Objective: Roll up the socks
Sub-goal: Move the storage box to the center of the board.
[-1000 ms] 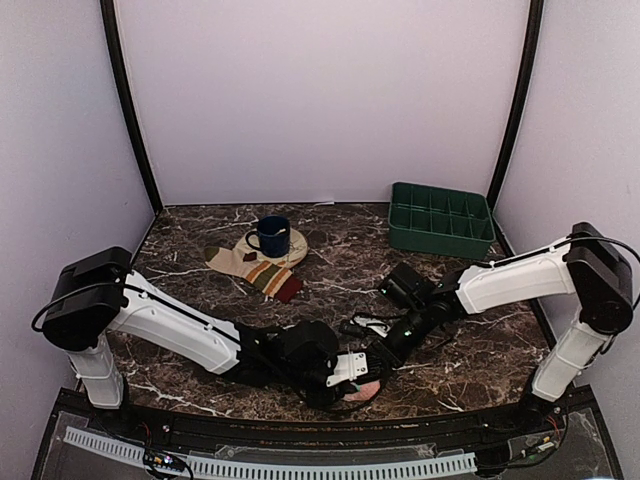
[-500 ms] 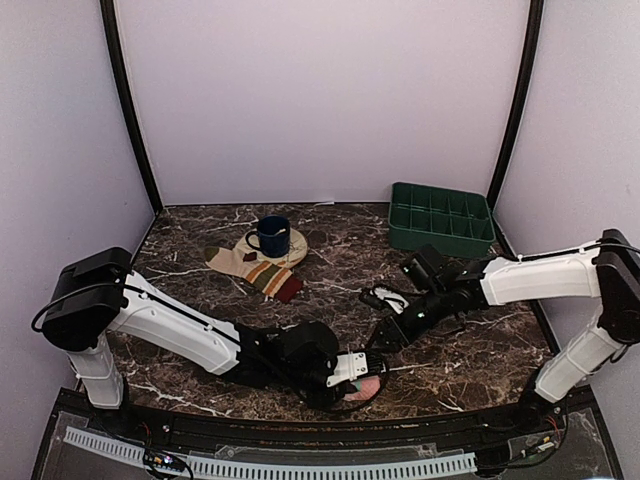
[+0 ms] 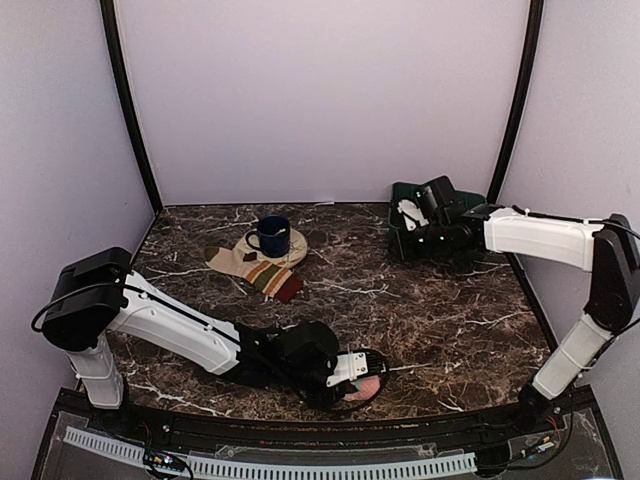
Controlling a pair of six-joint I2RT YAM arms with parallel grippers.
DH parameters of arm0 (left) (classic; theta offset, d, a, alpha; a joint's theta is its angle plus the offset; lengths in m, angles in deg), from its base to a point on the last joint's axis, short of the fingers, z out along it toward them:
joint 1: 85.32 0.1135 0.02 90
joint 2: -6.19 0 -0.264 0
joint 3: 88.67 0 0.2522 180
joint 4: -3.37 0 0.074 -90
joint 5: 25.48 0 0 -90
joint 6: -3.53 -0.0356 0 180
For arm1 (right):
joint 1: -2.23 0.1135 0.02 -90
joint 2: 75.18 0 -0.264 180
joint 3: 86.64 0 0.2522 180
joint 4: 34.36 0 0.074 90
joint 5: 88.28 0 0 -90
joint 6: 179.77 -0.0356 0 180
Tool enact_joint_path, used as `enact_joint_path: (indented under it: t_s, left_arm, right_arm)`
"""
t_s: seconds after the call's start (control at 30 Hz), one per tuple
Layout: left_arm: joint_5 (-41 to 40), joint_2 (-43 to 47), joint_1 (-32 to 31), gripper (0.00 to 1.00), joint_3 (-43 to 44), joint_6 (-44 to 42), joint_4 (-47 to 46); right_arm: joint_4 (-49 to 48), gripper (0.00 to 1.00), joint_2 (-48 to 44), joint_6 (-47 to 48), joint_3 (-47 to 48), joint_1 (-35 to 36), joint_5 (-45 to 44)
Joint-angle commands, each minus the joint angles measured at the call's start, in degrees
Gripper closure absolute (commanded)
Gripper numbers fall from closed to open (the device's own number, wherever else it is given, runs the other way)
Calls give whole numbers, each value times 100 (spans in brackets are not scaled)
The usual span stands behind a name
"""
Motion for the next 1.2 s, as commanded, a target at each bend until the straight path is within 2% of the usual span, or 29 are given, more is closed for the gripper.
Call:
enact_joint_path:
  t_s: [0.0, 0.3, 0.63, 0.8, 1.17]
  left_arm:
    - [-207, -297, 100, 100, -281, -46, 1228]
    - [-149, -281, 131, 100, -276, -63, 1246]
    - [-74, -306, 170, 100, -279, -33, 1225]
    - [-38, -306, 199, 100, -271, 2, 1236]
    - [-14, -306, 249, 100, -236, 23, 1252]
  right_arm:
    - [-56, 76, 788, -26, 935, -439, -1357]
    - [-24, 76, 2240, -113, 2609, -1169, -2207]
    - [636, 76, 3543, -197, 4123, -1641, -2454]
    - [779, 76, 3869, -319, 4368, -1831, -2451]
    - [878, 77, 4146, -320, 4280, -1987, -2257]
